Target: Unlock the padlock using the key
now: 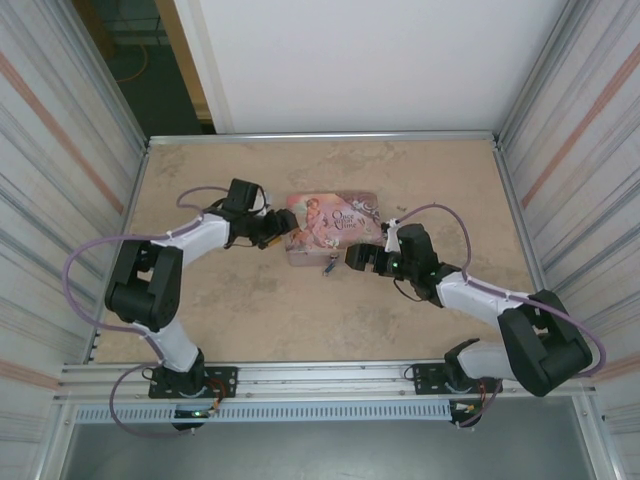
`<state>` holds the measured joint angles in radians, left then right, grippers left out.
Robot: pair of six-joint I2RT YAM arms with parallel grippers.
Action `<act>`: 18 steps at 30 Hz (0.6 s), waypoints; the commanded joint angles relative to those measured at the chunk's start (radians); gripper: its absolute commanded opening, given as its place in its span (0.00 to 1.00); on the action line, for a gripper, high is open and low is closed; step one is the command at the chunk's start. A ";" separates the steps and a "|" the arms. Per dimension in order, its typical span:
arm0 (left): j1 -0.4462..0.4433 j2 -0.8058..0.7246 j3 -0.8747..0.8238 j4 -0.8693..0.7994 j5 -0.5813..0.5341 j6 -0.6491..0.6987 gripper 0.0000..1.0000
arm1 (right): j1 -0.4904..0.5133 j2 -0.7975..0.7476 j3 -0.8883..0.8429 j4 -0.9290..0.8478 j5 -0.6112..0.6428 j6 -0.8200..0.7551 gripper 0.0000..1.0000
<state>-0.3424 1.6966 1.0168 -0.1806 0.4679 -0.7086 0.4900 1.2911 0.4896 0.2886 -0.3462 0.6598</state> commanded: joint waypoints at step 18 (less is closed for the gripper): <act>-0.031 -0.202 -0.185 -0.049 -0.069 -0.062 0.67 | -0.070 0.168 0.126 0.186 -0.074 -0.159 0.98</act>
<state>-0.3691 1.5158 0.8333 -0.1669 0.4274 -0.7677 0.4294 1.4528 0.5819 0.4213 -0.3981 0.5365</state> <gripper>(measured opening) 0.666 0.984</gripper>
